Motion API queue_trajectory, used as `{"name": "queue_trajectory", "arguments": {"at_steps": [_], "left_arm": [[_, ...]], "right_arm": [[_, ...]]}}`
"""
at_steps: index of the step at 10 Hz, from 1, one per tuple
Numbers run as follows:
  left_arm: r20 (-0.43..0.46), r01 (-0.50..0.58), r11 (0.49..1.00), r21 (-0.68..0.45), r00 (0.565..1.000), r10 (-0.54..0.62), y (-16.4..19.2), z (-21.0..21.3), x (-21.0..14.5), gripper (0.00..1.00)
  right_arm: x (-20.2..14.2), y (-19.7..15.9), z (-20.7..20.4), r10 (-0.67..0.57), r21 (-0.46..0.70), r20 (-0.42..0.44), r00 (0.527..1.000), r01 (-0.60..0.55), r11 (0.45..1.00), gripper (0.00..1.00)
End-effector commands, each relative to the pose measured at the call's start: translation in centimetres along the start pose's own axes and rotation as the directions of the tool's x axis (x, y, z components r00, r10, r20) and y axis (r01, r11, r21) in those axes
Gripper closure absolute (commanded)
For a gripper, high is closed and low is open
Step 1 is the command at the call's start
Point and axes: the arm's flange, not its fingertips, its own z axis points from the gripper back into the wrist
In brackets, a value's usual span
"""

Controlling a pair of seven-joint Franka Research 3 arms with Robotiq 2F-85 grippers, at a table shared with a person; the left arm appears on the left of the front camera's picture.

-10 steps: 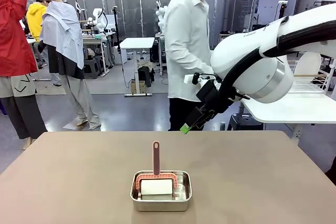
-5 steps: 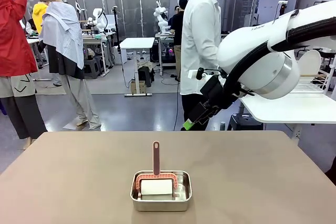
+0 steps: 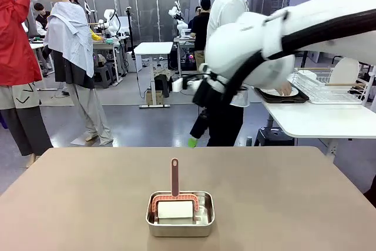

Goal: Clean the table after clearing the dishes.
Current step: When the right (or left) Handle tray is removed, use the right hand (or left hand) to clean the right (or left) side of the table with the Lint Roller.

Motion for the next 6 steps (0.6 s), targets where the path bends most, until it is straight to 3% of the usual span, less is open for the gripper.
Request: {"name": "queue_trajectory", "arguments": {"at_steps": [1,3,6], "left_arm": [[-0.009,0.003,1.0,-0.007,1.0,-0.003,0.0,0.3,0.2,0.0],[-0.009,0.003,1.0,-0.007,1.0,-0.003,0.0,0.3,0.2,0.0],[-0.009,0.003,1.0,-0.007,1.0,-0.003,0.0,0.3,0.2,0.0]], "right_arm": [[6.0,-2.2,-0.4,0.13,0.024,-0.137,0.982,-0.128,0.991,0.0],[9.5,-2.7,-2.6,0.264,0.117,-0.205,0.942,-0.245,0.963,0.0],[11.0,-4.0,-4.8,0.287,0.275,-0.242,0.927,-0.219,0.936,0.0]]}}
